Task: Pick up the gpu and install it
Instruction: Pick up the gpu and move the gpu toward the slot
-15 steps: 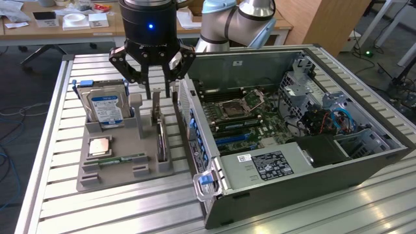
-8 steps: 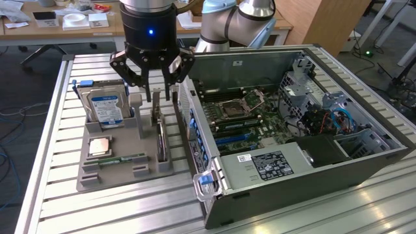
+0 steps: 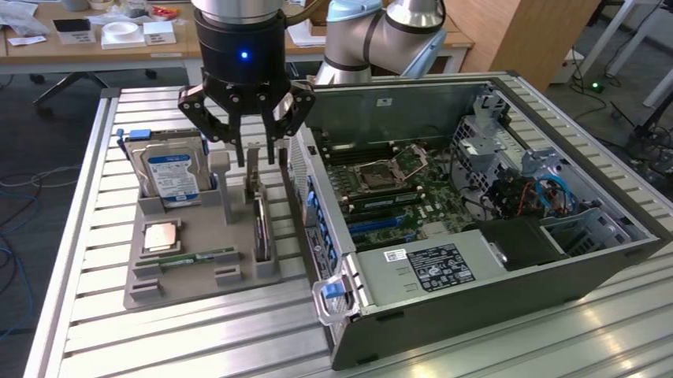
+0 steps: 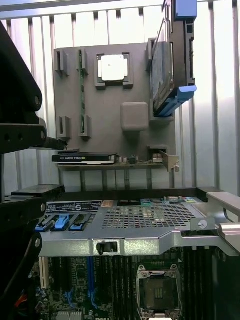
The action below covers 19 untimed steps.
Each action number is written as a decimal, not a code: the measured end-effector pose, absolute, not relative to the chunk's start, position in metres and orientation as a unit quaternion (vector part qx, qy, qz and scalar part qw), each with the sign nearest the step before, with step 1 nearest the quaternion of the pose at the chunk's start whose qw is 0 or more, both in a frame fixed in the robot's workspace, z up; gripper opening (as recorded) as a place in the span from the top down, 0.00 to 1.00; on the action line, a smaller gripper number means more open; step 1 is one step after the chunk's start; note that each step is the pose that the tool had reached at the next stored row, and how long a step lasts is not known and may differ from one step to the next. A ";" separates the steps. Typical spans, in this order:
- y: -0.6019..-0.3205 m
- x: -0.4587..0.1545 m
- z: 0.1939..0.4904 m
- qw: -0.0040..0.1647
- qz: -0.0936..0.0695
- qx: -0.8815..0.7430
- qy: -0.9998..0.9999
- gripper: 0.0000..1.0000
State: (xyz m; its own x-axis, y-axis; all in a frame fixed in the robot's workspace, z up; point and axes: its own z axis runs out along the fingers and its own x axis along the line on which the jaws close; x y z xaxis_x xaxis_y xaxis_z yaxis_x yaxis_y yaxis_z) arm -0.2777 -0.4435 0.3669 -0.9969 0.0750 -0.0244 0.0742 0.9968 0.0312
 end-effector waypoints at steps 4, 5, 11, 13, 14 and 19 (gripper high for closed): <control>-0.443 -0.280 0.367 0.013 0.015 0.037 0.999 0.58; -0.443 -0.280 0.367 0.013 0.015 0.037 0.999 0.58; -0.443 -0.280 0.362 0.013 0.015 0.037 0.999 0.58; -0.443 -0.280 0.358 0.013 0.015 0.037 0.999 0.58; -0.443 -0.280 0.357 0.013 0.015 0.037 0.999 0.58; -0.443 -0.280 0.356 0.013 0.015 0.037 0.999 0.58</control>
State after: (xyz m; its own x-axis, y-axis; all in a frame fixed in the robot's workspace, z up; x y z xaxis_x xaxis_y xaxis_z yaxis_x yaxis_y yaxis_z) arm -0.2798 -0.4428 0.3563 -0.9969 0.0750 -0.0243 0.0742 0.9968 0.0312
